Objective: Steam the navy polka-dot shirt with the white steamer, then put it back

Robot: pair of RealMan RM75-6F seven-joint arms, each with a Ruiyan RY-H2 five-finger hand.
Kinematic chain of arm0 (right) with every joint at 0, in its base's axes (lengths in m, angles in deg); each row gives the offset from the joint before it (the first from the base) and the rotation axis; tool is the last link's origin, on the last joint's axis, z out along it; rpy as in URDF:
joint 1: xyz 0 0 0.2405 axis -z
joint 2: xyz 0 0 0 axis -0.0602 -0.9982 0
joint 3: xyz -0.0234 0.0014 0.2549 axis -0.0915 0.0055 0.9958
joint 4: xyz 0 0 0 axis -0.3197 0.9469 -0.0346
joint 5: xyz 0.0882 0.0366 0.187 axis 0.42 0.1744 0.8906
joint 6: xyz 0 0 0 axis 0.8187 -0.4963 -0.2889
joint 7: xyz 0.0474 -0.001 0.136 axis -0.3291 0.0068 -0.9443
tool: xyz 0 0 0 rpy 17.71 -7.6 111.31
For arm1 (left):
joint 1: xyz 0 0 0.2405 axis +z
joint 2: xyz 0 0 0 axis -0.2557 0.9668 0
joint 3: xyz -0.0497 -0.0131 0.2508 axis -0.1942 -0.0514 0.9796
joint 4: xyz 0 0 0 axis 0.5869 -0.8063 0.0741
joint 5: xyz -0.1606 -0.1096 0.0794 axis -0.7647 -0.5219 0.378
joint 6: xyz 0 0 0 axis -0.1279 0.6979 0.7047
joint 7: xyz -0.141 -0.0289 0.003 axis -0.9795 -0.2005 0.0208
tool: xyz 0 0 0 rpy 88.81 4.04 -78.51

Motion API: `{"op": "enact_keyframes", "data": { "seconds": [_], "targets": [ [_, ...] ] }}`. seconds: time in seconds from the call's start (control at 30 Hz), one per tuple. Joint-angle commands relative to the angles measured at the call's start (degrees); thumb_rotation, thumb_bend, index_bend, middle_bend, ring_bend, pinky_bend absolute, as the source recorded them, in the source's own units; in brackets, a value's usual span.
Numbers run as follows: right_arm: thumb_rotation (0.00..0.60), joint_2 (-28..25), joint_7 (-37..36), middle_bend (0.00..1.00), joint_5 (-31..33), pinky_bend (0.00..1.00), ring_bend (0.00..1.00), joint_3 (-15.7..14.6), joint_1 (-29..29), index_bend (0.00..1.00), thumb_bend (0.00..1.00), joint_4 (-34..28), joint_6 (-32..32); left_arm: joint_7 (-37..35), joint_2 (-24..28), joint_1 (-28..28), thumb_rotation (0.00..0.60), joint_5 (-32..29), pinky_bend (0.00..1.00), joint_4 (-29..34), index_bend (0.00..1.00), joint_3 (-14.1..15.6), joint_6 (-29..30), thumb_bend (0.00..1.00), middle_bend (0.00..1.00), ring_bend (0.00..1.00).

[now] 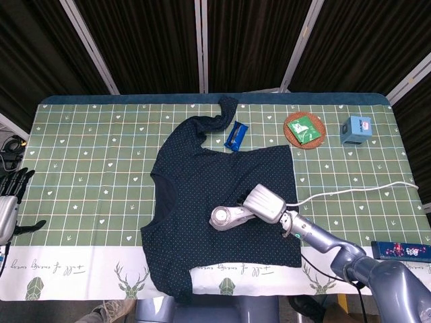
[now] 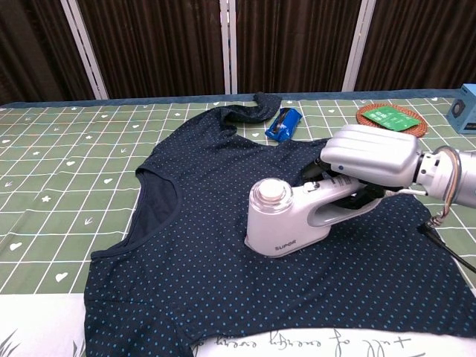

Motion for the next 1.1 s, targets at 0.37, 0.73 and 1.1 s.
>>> {"op": "enact_keyframes", "data": {
  "seconds": [0.37,0.73,1.1],
  "targets": [
    [0.600,-3.3,-5.4,0.71,1.4,0.91,0.69,-2.1,4.9,0.76,0.76,5.7,-1.7,1.2,-0.5,-0.2,0.600,0.1,0.00,0.4,0.00,0.3,-0.1,0.00,0.00,0.00],
    [0.600,-3.2,-12.4,0.71,3.2,0.91,0.69,-2.5,9.1,0.76,0.75,14.7,-2.5,1.8,-0.8,-0.2,0.600,0.1,0.00,0.6,0.00,0.4,-0.2,0.00,0.00,0.00],
    [0.600,-6.2,-21.1,0.71,8.7,0.91,0.69,4.1,8.8,0.76,0.76,14.0,-6.6,1.7,-0.7,-0.2,0.600,0.2,0.00,0.8,0.00,0.3,0.1,0.00,0.00,0.00]
  ]
}}
